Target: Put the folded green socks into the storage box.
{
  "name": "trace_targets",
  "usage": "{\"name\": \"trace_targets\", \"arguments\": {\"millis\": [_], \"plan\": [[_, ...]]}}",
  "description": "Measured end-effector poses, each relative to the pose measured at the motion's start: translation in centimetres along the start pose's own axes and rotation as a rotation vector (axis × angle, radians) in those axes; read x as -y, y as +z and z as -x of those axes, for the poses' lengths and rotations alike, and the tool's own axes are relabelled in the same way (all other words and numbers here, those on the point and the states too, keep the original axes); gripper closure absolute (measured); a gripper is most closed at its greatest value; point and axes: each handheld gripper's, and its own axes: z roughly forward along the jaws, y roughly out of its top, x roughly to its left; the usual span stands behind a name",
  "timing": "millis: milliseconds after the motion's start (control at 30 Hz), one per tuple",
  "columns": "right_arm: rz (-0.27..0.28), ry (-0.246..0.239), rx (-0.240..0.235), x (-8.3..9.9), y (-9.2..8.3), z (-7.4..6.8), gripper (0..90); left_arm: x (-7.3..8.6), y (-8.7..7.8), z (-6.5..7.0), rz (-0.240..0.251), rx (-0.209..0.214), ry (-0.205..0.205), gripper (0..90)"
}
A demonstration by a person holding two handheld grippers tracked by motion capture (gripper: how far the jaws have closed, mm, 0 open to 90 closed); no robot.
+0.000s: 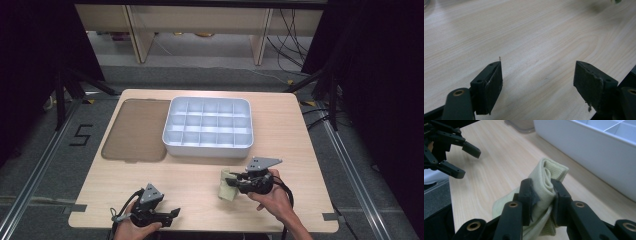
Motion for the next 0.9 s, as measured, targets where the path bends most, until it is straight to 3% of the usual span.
{"name": "trace_targets", "arguments": {"millis": [67,100,133,267,333,367,400,433,500,567,700,733,900], "plan": [[0.015,-0.014,0.006,-0.2,0.0,0.2,73.2,-0.1,-0.3,-0.3,0.0,-0.013,0.025,22.9],[0.02,0.001,0.006,-0.3,-0.1,0.2,73.2,0.0,-0.2,-0.2,0.032,-0.01,-0.011,22.9],[0.031,-0.018,0.01,-0.4,0.0,0.4,73.1,0.0,-0.3,-0.3,0.028,-0.01,-0.001,22.8],[0.043,-0.016,0.036,-0.8,-0.5,0.8,73.1,0.1,-0.2,-0.2,0.03,-0.007,-0.026,22.7],[0.052,-0.035,0.047,-1.0,-0.6,1.1,73.1,0.0,-0.4,-0.4,0.011,0.004,0.015,22.7],[0.047,-0.015,0.046,-1.1,-0.7,1.1,73.1,0.0,-0.3,-0.3,0.026,0.003,0.004,22.6],[0.047,-0.016,0.053,-1.2,-0.8,1.3,73.1,0.0,-0.3,-0.4,0.012,0.006,0.022,22.5],[0.062,-0.031,0.074,-1.2,-0.9,1.5,73.1,0.0,-0.1,-0.2,0.039,0.008,-0.004,22.6],[0.059,-0.006,0.075,-1.3,-1.1,1.5,73.1,-0.1,-0.1,-0.3,0.024,-0.003,0.003,22.5],[0.061,-0.024,0.071,-1.5,-1.3,1.9,73.1,0.0,-0.1,-0.3,0.021,-0.005,0.008,22.5],[0.075,-0.013,0.1,-2.0,-1.8,1.9,73.1,-0.1,0.0,0.0,0.03,0.049,-0.033,22.3],[0.079,-0.041,0.114,-2.2,-2.0,2.2,73.1,-0.1,0.0,0.1,0.026,0.044,-0.023,22.3],[0.095,-0.029,0.13,-2.7,-2.6,2.5,73.1,-0.3,-0.2,0.3,0.009,0.044,0.002,22.3]]}}
